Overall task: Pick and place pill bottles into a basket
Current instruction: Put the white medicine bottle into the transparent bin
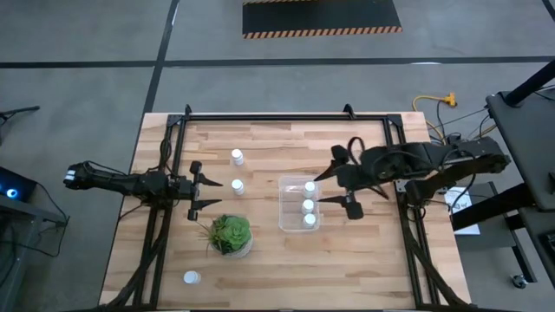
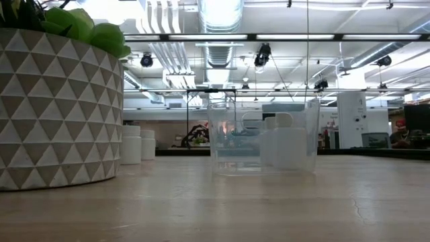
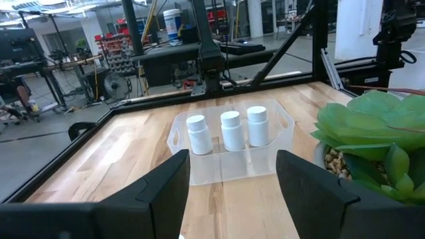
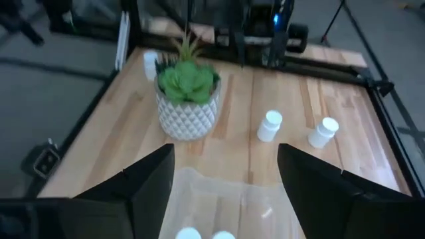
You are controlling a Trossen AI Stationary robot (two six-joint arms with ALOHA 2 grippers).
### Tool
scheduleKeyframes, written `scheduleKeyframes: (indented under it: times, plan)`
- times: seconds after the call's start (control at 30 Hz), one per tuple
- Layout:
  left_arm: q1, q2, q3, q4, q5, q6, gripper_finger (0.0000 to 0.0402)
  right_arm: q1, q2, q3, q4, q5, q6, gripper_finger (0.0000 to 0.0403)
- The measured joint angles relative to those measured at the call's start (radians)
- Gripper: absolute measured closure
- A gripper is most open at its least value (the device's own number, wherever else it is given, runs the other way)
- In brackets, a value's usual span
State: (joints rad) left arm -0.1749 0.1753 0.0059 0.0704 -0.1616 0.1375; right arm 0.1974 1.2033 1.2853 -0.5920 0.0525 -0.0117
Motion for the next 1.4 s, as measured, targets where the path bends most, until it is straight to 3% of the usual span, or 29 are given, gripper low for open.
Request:
scheduleKeyframes:
  times: [0.23,0.43,0.7,1.4]
  plan:
    - [0.000,-0.001,0.000,0.000,0.000,0.000,0.0194,0.000,-0.211,-0.231,0.240,0.003,0.069,0.0153]
    - [0.000,-0.001,0.000,0.000,0.000,0.000,0.0194,0.000,-0.406,-0.369,0.303,0.004,0.122,0.0148]
    - [0.000,0.000,0.000,0.000,0.000,0.000,0.0194,0.000,-0.633,-0.520,0.489,0.004,0.078,0.0146]
    - [0.000,0.001,0.000,0.000,0.000,0.000,0.0194,0.000,-1.080,-0.731,0.503,0.033,0.037,0.0146]
